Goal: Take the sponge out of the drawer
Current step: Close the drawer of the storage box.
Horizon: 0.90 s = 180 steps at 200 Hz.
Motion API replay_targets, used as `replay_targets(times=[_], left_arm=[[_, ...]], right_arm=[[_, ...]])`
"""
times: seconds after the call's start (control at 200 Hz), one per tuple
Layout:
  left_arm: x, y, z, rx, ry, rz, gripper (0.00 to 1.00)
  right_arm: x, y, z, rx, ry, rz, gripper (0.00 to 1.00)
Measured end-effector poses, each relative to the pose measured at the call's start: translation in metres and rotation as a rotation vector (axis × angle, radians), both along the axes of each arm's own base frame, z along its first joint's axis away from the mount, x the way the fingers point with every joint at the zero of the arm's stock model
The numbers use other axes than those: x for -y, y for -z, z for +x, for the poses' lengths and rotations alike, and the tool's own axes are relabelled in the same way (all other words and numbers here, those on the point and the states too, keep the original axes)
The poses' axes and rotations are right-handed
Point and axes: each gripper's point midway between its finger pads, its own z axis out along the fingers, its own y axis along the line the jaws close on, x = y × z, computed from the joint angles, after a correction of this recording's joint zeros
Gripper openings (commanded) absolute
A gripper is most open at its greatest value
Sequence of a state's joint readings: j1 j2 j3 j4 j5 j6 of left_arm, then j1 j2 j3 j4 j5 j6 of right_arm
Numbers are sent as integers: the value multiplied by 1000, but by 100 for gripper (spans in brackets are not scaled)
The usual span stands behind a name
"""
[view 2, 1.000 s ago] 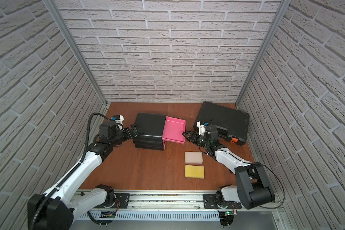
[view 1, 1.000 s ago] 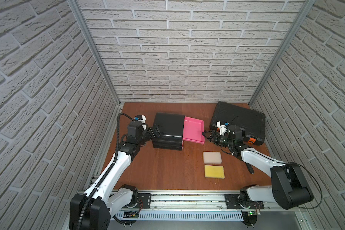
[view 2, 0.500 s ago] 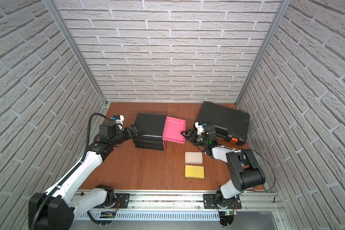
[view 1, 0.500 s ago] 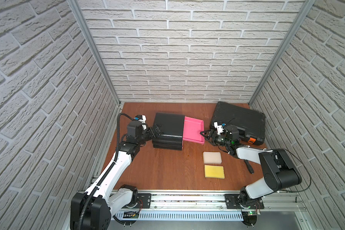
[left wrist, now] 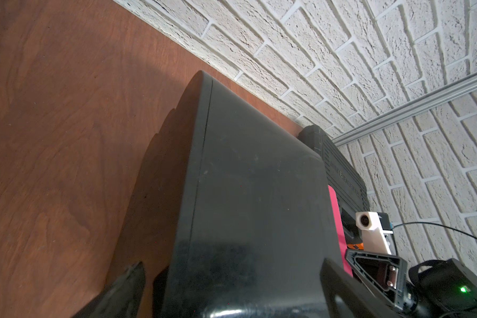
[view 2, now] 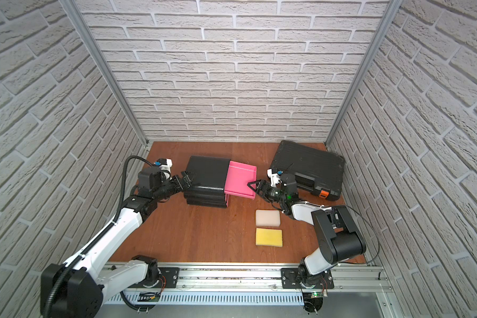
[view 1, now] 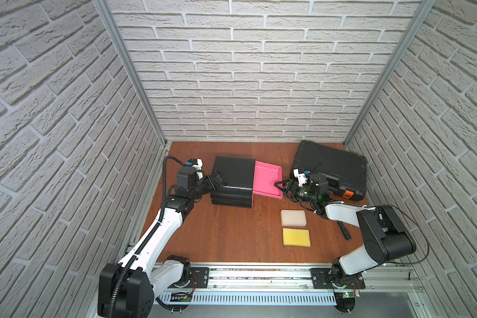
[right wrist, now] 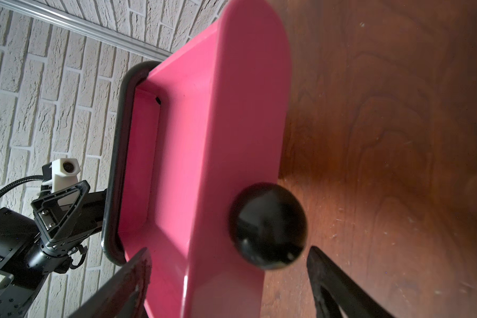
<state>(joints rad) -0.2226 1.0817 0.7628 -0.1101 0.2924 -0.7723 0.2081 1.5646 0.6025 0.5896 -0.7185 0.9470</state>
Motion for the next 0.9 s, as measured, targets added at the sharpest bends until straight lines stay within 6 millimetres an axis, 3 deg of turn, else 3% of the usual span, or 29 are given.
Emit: replay_targets(times=[0.225, 0.465, 0.565, 0.74, 0.9], left_arm=[[1, -1, 0, 1, 1, -9, 98], [2, 0, 0, 4, 3, -14, 98], [2, 2, 0, 1, 4, -14, 98], [1, 3, 0, 1, 3, -14, 98], [-1, 2, 1, 4, -3, -15, 98]], right_arm=[[-17, 7, 2, -16, -34, 23, 88], [-26, 1, 0, 1, -50, 24, 88], [-30, -9, -4, 14, -56, -11, 88], [-46, -42, -10, 87, -72, -113, 88], [-52, -40, -19, 65, -79, -229, 88]])
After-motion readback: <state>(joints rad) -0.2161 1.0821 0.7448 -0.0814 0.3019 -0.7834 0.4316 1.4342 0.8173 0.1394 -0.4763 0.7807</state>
